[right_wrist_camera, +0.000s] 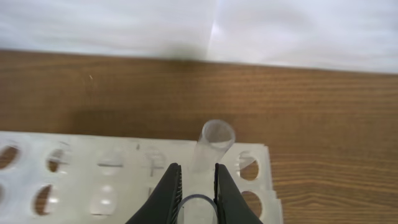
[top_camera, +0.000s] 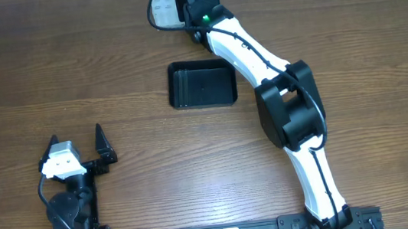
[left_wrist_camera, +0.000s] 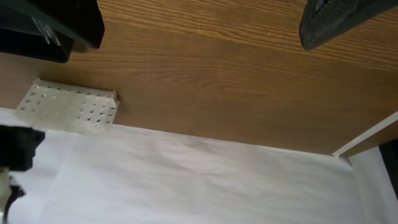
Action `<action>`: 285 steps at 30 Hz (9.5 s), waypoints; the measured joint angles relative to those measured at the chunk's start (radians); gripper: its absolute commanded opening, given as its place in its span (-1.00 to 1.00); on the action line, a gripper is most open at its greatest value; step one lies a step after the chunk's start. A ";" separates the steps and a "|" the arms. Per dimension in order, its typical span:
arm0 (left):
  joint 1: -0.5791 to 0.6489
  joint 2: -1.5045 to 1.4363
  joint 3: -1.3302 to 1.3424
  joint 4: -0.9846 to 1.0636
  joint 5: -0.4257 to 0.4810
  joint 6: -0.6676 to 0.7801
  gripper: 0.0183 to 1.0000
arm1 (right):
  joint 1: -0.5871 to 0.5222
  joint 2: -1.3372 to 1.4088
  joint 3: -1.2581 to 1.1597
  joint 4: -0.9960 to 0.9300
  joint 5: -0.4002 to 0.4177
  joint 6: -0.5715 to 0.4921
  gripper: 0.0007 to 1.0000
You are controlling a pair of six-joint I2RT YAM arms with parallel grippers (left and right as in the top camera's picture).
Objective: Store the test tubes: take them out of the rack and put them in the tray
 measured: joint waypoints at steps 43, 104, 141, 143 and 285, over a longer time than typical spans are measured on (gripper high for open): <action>0.000 0.000 0.000 0.000 0.000 0.000 0.99 | 0.050 -0.292 0.006 -0.907 -0.232 0.309 -0.98; 0.000 0.000 0.000 0.000 0.000 0.000 1.00 | -0.017 -0.028 0.013 -0.843 -0.394 0.322 -0.97; 0.000 0.000 0.000 0.000 0.000 0.000 0.99 | -0.046 0.053 0.564 -0.966 -0.359 0.241 0.21; 0.000 0.000 0.000 0.000 0.000 0.000 1.00 | -0.062 0.053 0.565 -0.920 -0.328 0.218 0.30; 0.000 0.000 0.000 0.000 0.000 0.000 1.00 | -0.077 0.158 0.533 -0.349 -0.213 -0.074 -0.83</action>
